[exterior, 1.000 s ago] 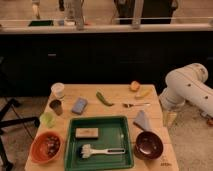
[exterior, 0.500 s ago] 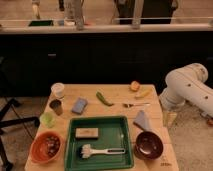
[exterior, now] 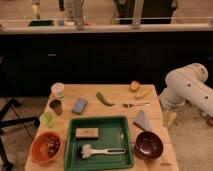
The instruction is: Place towel in tray
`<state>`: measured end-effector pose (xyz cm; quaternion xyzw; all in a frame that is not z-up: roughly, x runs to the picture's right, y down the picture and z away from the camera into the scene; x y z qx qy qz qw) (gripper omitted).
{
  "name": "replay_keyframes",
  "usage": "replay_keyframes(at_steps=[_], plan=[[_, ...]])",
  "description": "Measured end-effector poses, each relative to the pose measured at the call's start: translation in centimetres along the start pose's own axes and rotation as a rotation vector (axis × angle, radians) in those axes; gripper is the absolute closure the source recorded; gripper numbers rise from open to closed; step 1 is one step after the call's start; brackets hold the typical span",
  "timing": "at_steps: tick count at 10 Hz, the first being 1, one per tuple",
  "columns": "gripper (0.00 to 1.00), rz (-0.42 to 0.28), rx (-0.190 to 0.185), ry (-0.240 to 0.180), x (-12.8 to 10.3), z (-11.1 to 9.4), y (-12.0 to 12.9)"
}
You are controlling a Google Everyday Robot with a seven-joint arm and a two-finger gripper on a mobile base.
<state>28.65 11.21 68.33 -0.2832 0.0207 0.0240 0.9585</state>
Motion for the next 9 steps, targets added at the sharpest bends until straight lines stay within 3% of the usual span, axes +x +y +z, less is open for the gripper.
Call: replay_keyframes(at_steps=[8,9], plan=[[0.2,0.003,0.001,-0.001,0.02,-0.04,-0.09],[0.2,0.033,-0.001,-0.011,-0.04,0.23,-0.29]])
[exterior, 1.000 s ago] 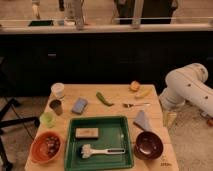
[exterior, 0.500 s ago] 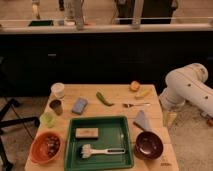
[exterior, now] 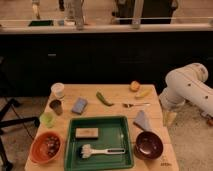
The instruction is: Place towel in tray
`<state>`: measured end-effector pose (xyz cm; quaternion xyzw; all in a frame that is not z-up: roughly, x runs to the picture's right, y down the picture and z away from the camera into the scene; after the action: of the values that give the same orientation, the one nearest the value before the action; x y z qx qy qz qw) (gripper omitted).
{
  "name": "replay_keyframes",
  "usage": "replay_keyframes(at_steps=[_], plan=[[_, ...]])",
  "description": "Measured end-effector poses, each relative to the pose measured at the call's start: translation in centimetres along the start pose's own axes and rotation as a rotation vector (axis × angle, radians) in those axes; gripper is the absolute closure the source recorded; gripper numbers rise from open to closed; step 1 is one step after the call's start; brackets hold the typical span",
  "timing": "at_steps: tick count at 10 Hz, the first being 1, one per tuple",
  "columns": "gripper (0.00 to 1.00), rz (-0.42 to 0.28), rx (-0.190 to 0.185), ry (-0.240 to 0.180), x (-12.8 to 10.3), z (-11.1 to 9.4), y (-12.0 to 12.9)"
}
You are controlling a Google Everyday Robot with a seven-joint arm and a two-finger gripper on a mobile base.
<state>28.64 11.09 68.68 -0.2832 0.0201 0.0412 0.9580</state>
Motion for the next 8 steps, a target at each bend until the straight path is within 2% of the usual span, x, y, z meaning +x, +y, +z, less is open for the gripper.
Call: replay_keyframes(at_steps=[1,2,4,6,7,8], plan=[[0.2,0.05,0.0,-0.006,-0.4,0.5,-0.6],[0.2,0.151,-0.007,-0.029,-1.8,1.7,-1.6],[0.2,0.264,-0.019,-0.069,-4.4,4.1,-2.7],[0.2,0.378,-0.014,-0.11,-5.7,6.3,-3.6],[0.2,0.416,-0.007,-0.136,-6.0,7.0,-3.8],[0.2,0.428,-0.004,-0.145,-6.0,7.1,-3.8]])
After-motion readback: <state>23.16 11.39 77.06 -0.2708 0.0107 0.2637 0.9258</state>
